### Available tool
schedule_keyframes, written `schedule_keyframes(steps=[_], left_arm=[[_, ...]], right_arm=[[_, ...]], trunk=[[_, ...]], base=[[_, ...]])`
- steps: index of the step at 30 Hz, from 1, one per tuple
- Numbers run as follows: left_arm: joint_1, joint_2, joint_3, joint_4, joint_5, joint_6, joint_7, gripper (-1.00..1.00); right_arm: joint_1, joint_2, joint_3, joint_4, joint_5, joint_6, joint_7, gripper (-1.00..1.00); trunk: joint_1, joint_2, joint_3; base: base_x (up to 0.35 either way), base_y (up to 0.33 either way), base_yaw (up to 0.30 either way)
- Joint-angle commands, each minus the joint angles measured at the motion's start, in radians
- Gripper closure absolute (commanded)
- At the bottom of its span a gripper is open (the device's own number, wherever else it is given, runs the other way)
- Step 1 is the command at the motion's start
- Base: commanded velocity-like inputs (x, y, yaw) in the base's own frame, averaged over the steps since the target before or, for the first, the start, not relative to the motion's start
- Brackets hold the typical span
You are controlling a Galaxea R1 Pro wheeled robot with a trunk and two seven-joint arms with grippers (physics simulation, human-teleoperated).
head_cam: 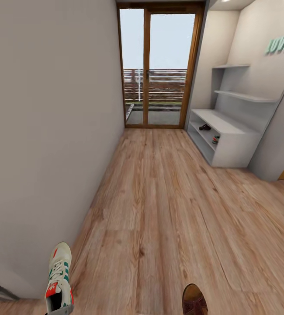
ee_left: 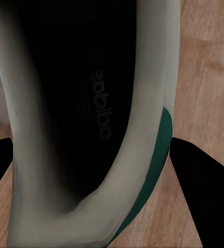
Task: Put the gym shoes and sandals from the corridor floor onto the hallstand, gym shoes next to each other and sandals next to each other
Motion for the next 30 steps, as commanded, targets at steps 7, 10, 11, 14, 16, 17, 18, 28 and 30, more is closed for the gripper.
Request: schedule_keyframes(steps=[7,10,11,14,16,17,18,28,30], left_arm=[[-0.001,-0.002,0.005,0.001,-0.011,-0.004,0.003,1.00],[-0.001,-0.002,0.005,0.001,-0.011,-0.004,0.003,1.00],[-0.001,-0.002,0.005,0.001,-0.011,-0.004,0.003,1.00],[-0.001,-0.002,0.005,0.001,-0.011,-0.003,0.003,1.00],[-0.001,-0.001,0.005,0.001,-0.013,-0.003,0.003,1.00],[-0.001,-0.001,0.005,0.001,-0.016,-0.003,0.003,1.00],[-0.001,-0.001,0.005,0.001,-0.023,-0.003,0.003,1.00],[-0.001,0.000,0.005,0.001,-0.038,-0.003,0.003,1.00],[-0.001,0.000,0.005,0.001,-0.037,-0.003,0.003,1.00]], right_arm=[[-0.001,0.001,-0.008,0.000,0.009,-0.002,-0.007,1.00],[0.000,0.001,-0.008,0.000,0.009,-0.002,-0.007,1.00],[0.000,0.001,-0.008,0.000,0.009,-0.002,-0.007,1.00],[0.000,0.001,-0.007,0.000,0.010,-0.002,-0.007,1.00],[-0.001,0.001,-0.006,0.000,0.010,-0.002,-0.006,1.00],[0.000,0.001,-0.006,0.000,0.010,-0.002,-0.006,1.00],[0.000,0.001,-0.006,0.000,0.010,-0.002,-0.006,1.00],[0.000,0.001,-0.006,0.001,0.011,-0.002,-0.006,1.00],[0.000,0.001,-0.006,0.001,0.011,-0.002,-0.006,1.00]], trunk=[[0.000,0.000,-0.001],[0.000,0.000,-0.001],[0.000,0.000,-0.001],[0.000,0.000,-0.001],[0.000,0.000,-0.001],[0.000,0.000,-0.001],[0.000,0.000,-0.001],[0.000,0.000,-0.001],[0.000,0.000,-0.001]], base=[[0.335,0.000,0.000],[0.337,-0.002,0.000],[0.338,-0.016,0.000],[0.321,-0.083,0.000],[0.309,-0.112,0.000],[0.303,-0.124,0.000],[0.301,-0.129,0.000],[0.308,-0.130,0.000],[0.323,-0.118,0.000]])
